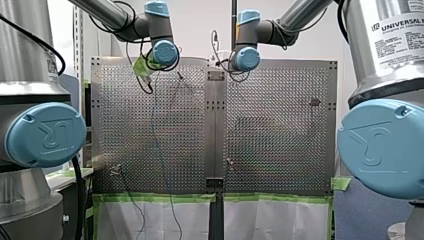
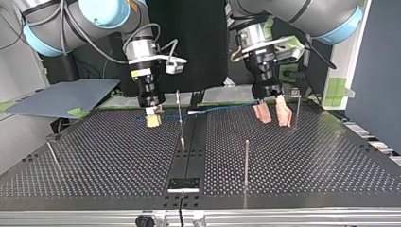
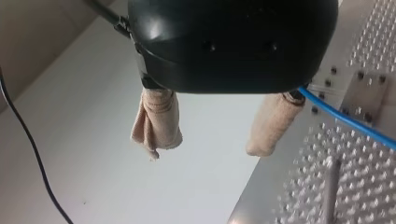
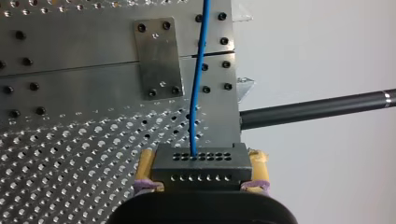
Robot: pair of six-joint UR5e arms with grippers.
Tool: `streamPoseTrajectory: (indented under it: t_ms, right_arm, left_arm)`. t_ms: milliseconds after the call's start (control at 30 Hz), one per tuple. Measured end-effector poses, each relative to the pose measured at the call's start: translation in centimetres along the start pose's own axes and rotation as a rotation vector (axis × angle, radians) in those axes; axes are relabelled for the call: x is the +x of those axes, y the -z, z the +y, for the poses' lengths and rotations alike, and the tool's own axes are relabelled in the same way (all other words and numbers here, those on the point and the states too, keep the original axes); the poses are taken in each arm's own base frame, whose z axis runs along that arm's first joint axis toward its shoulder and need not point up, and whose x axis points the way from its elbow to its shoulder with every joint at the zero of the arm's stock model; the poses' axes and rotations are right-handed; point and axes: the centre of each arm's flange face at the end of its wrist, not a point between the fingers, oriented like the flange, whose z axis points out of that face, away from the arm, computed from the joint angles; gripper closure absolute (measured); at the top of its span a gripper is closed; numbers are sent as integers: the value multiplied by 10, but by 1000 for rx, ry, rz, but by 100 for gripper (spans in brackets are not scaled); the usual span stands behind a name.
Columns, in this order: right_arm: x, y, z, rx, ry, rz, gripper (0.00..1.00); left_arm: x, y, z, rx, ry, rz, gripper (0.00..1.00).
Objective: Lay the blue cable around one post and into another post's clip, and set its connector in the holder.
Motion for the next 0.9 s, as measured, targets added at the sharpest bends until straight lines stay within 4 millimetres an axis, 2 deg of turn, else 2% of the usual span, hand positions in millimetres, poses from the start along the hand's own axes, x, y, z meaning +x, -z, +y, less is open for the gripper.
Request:
streamPoseTrajectory:
  t_ms: [533,700,900]
  right_arm:
    - [-24,-33,1,-4,35,-104,100]
    - [-15,-42,5,-11,51,-114,100]
    - [1,-50,10,-23,57,-117,100]
  left_arm:
    - [18,-81,19,-61,-150,66,0]
    - [21,-99,23,-72,-169,87,0]
    - [9,-113,18,-66,-161,95,0]
